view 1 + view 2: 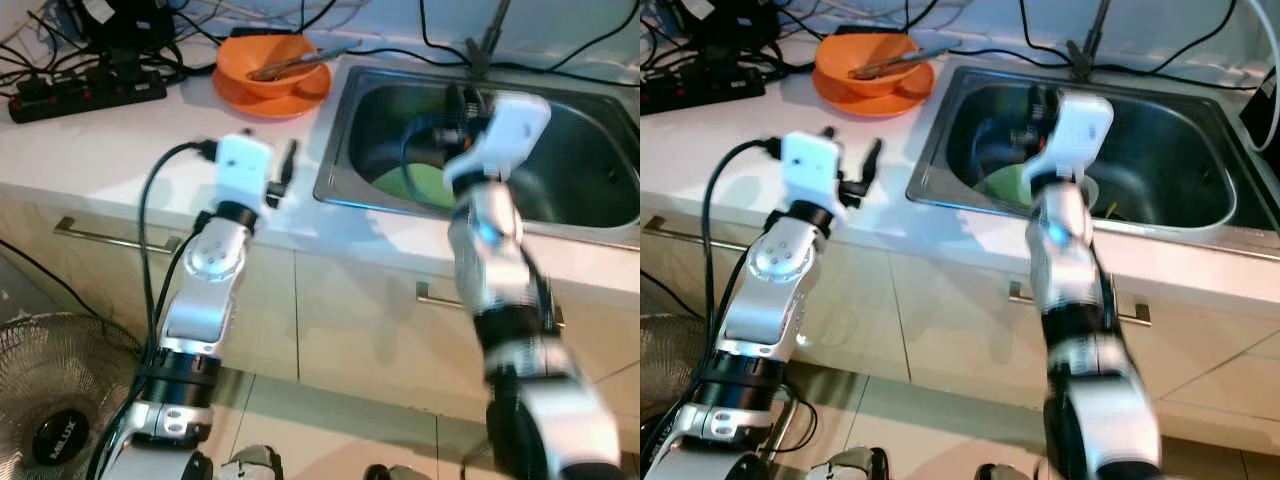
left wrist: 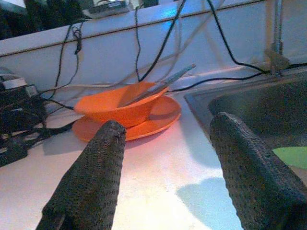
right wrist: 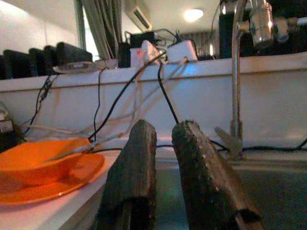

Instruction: Kitchen organization

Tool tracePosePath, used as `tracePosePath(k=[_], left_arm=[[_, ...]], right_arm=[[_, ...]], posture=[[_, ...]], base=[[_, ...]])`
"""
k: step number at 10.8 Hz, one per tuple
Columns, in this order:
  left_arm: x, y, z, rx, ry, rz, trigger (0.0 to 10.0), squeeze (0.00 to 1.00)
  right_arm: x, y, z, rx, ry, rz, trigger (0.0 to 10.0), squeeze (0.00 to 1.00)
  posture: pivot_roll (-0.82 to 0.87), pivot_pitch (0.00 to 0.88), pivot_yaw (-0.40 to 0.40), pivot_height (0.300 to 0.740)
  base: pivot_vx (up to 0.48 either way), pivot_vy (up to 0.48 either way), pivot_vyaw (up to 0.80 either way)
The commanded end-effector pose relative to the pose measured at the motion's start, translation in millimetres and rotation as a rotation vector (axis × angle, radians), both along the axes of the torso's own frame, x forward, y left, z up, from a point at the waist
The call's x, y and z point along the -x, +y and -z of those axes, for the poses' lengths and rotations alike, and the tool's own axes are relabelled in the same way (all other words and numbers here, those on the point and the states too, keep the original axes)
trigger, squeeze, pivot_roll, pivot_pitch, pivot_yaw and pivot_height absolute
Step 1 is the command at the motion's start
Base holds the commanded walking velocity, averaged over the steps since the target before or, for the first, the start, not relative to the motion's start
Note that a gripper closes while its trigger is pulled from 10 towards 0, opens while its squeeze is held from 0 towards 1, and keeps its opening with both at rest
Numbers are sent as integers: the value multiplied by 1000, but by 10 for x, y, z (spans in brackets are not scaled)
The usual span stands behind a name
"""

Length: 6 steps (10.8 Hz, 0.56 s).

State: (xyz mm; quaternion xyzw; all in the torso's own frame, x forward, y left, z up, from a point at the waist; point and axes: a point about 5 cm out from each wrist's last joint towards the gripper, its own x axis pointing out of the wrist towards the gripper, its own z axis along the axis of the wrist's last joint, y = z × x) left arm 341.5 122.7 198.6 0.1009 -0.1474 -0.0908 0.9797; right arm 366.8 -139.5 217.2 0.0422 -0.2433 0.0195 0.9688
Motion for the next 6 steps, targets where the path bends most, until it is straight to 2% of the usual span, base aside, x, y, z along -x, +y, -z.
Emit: tracePosePath(k=[1, 3, 4, 6], left_arm=[[-20, -20, -7, -1, -32, -6, 10000, 0], [-19, -8, 18, 70, -53, -10, 10000, 0], [-32, -6, 24, 79, -56, -16, 10000, 0], [-49, 10, 32, 75, -65, -26, 10000, 0]], right_arm=[[69, -1, 37, 9, -11, 16, 10000, 0], [191, -58, 246, 26, 62, 72, 10000, 0], [197, -63, 222, 13, 63, 75, 10000, 0], [178, -41, 216, -13, 94, 70, 10000, 0]], posture=[[72, 87, -14, 740], [70, 90, -10, 740], [68, 90, -10, 740], [72, 84, -12, 740]], base=[[0, 0, 0], [0, 0, 0], [0, 0, 0], [0, 300, -800]])
